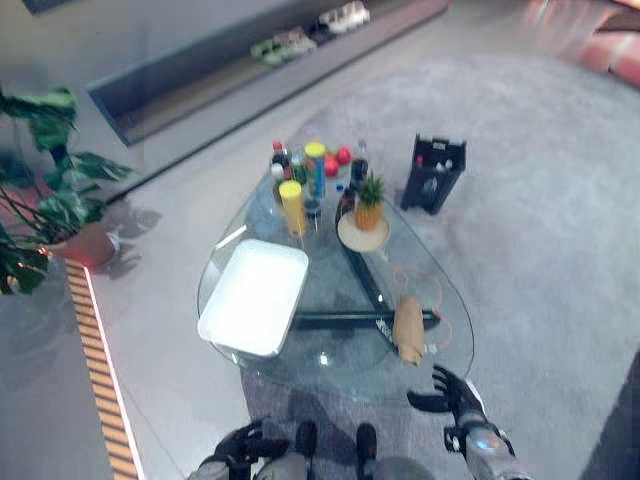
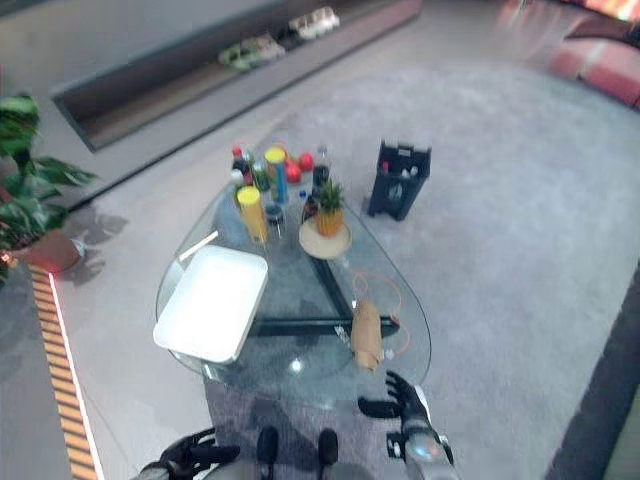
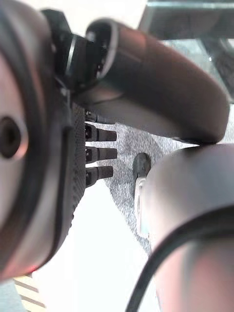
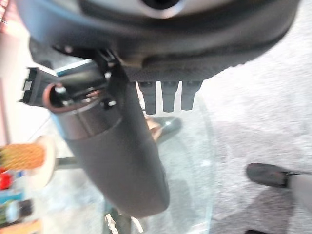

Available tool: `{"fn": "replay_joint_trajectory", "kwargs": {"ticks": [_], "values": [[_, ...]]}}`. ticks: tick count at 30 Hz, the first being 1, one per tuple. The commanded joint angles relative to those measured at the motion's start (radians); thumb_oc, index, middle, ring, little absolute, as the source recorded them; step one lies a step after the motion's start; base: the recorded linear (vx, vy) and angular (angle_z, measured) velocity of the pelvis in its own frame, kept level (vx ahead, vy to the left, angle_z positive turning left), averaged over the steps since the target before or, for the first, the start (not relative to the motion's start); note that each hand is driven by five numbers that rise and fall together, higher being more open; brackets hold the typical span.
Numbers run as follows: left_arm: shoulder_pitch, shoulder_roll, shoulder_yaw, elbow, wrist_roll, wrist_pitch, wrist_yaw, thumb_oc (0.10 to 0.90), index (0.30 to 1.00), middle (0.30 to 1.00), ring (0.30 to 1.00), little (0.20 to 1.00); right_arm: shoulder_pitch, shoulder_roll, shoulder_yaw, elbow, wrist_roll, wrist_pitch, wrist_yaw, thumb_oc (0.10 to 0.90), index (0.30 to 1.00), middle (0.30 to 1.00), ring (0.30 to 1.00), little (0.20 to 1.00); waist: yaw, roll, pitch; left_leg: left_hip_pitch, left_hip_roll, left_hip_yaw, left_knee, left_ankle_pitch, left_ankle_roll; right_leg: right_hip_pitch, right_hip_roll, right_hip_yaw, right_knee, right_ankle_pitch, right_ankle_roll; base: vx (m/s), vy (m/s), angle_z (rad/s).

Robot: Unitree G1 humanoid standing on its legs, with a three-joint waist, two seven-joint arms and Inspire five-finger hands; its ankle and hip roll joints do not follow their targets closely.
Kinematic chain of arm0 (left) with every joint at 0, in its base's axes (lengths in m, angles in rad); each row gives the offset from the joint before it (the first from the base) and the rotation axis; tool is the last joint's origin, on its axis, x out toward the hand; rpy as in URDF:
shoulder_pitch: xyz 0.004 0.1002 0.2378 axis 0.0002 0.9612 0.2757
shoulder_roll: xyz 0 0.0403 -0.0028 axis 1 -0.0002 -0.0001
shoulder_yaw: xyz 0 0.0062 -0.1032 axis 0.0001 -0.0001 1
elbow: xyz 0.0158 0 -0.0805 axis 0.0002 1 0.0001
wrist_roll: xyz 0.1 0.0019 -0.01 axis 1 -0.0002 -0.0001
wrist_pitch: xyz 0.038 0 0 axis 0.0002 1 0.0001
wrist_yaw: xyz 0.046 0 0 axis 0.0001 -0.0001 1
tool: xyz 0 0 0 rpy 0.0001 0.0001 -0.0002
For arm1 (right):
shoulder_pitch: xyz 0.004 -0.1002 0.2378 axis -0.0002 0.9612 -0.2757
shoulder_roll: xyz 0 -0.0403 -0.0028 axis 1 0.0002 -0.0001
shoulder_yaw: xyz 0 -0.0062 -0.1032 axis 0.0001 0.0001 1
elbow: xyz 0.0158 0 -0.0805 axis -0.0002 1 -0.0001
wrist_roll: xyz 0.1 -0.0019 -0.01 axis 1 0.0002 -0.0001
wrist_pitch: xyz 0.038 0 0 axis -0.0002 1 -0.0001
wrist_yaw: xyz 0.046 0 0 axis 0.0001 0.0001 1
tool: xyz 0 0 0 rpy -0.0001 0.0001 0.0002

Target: Wipe the table with a cloth and put it in the basket.

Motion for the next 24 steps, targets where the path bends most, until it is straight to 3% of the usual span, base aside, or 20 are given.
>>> {"fn": "replay_joint_trajectory", "kwargs": {"ticks": [1,6,14,19,24], "values": [[-0.002,-0.020,-0.031,0.020,-0.038,-0.028,0.041,0.800,0.900,0.900,0.900,0.900,-0.065,-0.025,0.014,-0.149,-0.001,-0.027,-0.107,0.800,0.900,0.900,0.900,0.900,-0.010,-0.025,0.043,-0.044,-0.043,0.014,0.101,-0.108,0.050,-0.107,-0.013,0.039,0.141,-0.057,0.039,-0.18,0.051,-0.02],[-0.040,-0.016,-0.063,-0.003,-0.060,-0.095,0.071,0.800,0.900,0.900,0.900,0.900,-0.143,-0.049,0.027,-0.242,-0.043,-0.059,-0.279,0.800,0.900,0.900,0.900,0.900,-0.021,-0.004,0.118,-0.145,-0.054,0.021,0.140,-0.094,0.053,-0.212,-0.022,0.045,0.183,-0.047,0.037,-0.12,0.069,0.00],[-0.110,-0.028,-0.065,-0.018,-0.114,-0.146,0.106,0.800,0.900,0.900,0.900,0.900,-0.270,-0.046,0.024,-0.300,-0.085,-0.062,-0.439,0.800,0.900,0.900,0.900,0.900,-0.020,0.007,0.198,-0.273,-0.069,0.045,0.227,-0.095,0.047,-0.328,-0.030,0.040,0.232,-0.039,0.029,-0.06,0.065,-0.07],[-0.127,-0.033,-0.057,-0.041,-0.117,-0.140,0.118,0.800,0.900,0.900,0.900,0.900,-0.332,-0.055,0.005,-0.338,-0.105,-0.050,-0.544,0.800,0.900,0.900,0.900,0.900,-0.015,0.013,0.232,-0.334,-0.071,0.054,0.254,-0.089,0.048,-0.392,-0.029,0.034,0.262,-0.036,0.024,-0.01,0.037,0.00],[-0.131,-0.035,-0.065,-0.054,-0.146,-0.167,0.120,0.800,0.900,0.900,0.900,0.900,-0.393,-0.075,-0.003,-0.388,-0.120,-0.013,-0.567,0.800,0.900,0.900,0.900,0.900,-0.017,0.019,0.232,-0.440,-0.076,0.051,0.303,-0.091,0.047,-0.499,-0.031,0.027,0.307,-0.036,0.019,0.02,0.055,0.02]]}}
